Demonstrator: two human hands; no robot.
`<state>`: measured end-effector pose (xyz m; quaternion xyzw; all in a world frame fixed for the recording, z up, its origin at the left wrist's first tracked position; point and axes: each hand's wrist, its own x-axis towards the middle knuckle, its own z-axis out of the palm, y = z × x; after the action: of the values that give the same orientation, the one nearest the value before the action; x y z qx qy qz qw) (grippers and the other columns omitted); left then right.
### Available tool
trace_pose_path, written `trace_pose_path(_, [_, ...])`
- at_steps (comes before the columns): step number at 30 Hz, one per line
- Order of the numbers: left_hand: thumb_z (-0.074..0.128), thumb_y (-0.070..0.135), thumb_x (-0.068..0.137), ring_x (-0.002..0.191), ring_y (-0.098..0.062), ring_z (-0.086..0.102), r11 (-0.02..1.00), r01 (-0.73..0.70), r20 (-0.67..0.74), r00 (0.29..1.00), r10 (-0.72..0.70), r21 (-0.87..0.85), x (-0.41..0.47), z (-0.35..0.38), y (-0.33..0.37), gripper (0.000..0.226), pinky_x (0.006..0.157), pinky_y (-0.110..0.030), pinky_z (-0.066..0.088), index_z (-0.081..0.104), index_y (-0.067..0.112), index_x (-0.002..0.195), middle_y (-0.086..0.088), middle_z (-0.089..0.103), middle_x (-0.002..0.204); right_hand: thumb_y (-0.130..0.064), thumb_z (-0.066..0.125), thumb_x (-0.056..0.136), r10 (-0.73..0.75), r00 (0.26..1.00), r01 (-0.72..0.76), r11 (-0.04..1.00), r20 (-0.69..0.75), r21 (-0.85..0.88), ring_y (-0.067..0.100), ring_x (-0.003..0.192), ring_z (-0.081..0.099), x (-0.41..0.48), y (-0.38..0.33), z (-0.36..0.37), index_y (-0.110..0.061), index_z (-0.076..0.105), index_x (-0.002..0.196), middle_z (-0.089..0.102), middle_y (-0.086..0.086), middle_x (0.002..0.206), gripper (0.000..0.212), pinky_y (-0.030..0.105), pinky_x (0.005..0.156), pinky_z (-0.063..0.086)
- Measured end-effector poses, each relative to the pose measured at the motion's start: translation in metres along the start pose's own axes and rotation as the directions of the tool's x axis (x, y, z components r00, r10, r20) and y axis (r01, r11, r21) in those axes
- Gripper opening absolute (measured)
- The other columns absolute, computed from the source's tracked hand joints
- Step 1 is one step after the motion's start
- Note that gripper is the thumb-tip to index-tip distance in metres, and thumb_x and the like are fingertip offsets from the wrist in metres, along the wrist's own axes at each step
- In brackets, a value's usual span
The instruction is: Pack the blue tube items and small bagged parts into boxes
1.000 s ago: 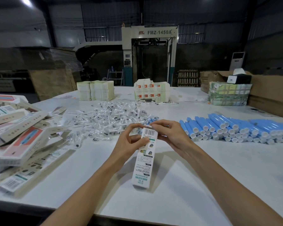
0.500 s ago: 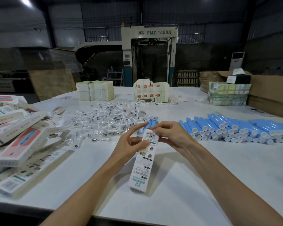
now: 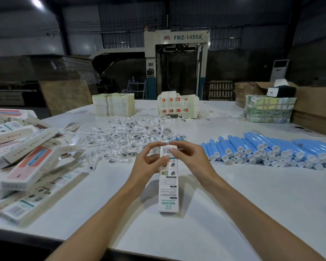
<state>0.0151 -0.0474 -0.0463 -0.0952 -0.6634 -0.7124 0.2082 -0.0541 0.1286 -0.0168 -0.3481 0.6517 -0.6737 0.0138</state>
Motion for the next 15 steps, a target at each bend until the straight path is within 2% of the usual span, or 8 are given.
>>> trace_pose_path(4, [0.087,0.044,0.089,0.099,-0.031,0.08,0.999,0.043,-0.043,0.998,-0.044,-0.02,0.0005,-0.0006,0.0014,0.041,0.073,-0.034,0.062,0.069,0.03,0.123,-0.016,0.081,0.108,-0.019,0.076,0.095,-0.034,0.999,0.034,0.999,0.01,0.008,0.016,0.103,0.076,-0.0041,0.0016,0.0026,-0.021,0.08,0.114,0.081,-0.002,0.106,0.019,0.023,0.089,0.057])
trace_pose_path(7, [0.085,0.042,0.089,0.098,-0.03,0.08,0.998,0.058,-0.067,0.996,-0.059,-0.006,0.0,-0.0005,0.0011,0.04,0.07,-0.034,0.061,0.073,0.03,0.124,-0.014,0.082,0.106,-0.019,0.078,0.094,-0.016,1.0,0.015,0.999,0.008,0.046,0.016,0.104,0.076,-0.0048,0.0017,0.0029,-0.023,0.082,0.111,0.081,-0.002,0.107,0.018,0.021,0.087,0.056])
trace_pose_path(11, [0.082,0.031,0.096,0.099,-0.03,0.08,0.999,0.048,-0.087,0.995,-0.047,0.015,-0.0011,0.0011,0.0034,0.03,0.07,-0.035,0.062,0.077,0.027,0.125,-0.012,0.082,0.107,-0.019,0.079,0.092,-0.024,0.999,0.022,0.997,0.022,0.079,0.017,0.105,0.076,-0.0052,0.0022,0.0033,-0.026,0.083,0.108,0.081,0.0,0.106,0.018,0.019,0.087,0.055])
trace_pose_path(13, [0.081,0.029,0.096,0.097,-0.031,0.08,0.999,0.043,-0.099,0.994,-0.041,0.016,-0.0022,0.0013,0.0043,0.026,0.068,-0.034,0.062,0.079,0.026,0.122,-0.012,0.082,0.105,-0.02,0.08,0.091,-0.009,1.0,0.008,0.995,0.015,0.098,0.019,0.105,0.076,-0.0046,0.0045,0.0041,-0.024,0.084,0.107,0.081,0.002,0.106,0.017,0.022,0.088,0.056])
trace_pose_path(15, [0.081,0.03,0.096,0.094,-0.031,0.08,0.999,0.044,-0.106,0.994,-0.042,0.018,-0.003,0.0019,0.0046,0.022,0.066,-0.033,0.062,0.078,0.026,0.118,-0.014,0.082,0.101,-0.02,0.08,0.09,0.03,1.0,-0.031,0.992,0.009,0.122,0.023,0.105,0.076,-0.0032,0.0068,0.0041,-0.021,0.084,0.107,0.081,0.005,0.106,0.017,0.03,0.094,0.057])
